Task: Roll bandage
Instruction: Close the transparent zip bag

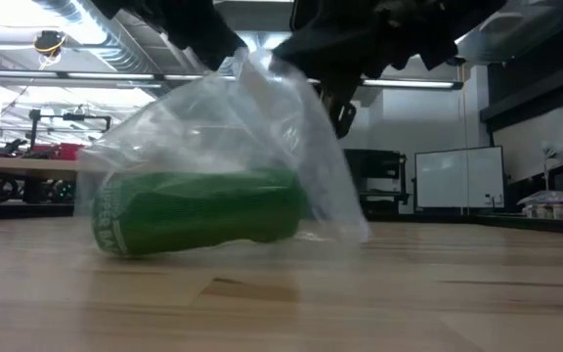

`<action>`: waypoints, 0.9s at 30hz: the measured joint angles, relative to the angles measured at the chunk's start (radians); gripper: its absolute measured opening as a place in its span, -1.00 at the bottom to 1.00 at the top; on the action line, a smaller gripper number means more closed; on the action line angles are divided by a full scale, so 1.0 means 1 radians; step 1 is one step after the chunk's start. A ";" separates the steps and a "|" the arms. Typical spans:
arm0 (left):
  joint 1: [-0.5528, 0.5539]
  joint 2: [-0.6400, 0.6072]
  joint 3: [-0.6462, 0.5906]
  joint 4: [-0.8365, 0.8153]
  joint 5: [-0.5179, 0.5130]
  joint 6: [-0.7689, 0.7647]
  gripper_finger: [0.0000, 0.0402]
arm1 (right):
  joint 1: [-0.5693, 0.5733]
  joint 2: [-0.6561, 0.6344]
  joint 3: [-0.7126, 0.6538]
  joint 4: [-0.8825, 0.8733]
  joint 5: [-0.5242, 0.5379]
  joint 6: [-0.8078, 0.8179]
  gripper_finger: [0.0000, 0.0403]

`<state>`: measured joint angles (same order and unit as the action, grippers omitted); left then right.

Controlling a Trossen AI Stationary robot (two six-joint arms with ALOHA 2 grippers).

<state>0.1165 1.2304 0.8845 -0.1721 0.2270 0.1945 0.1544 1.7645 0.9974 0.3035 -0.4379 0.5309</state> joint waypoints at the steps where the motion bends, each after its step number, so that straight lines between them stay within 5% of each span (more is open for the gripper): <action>1: 0.002 0.000 0.000 0.000 -0.007 0.016 -1.00 | 0.001 0.000 0.000 0.005 -0.013 -0.011 -0.91; 8: 0.003 0.001 0.000 0.041 -0.048 0.150 -1.00 | 0.000 0.000 0.000 0.037 -0.012 -0.095 -0.91; 17: -0.025 0.001 0.000 -0.119 -0.048 -0.152 -1.00 | -0.032 0.000 0.000 0.036 0.068 -0.124 -0.91; 27: -0.070 0.003 -0.002 -0.265 -0.048 -0.213 -0.98 | -0.039 0.000 0.000 0.039 0.273 -0.196 -0.91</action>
<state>0.0464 1.2331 0.8829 -0.4367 0.1795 -0.0190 0.1150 1.7645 0.9977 0.3428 -0.1654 0.3349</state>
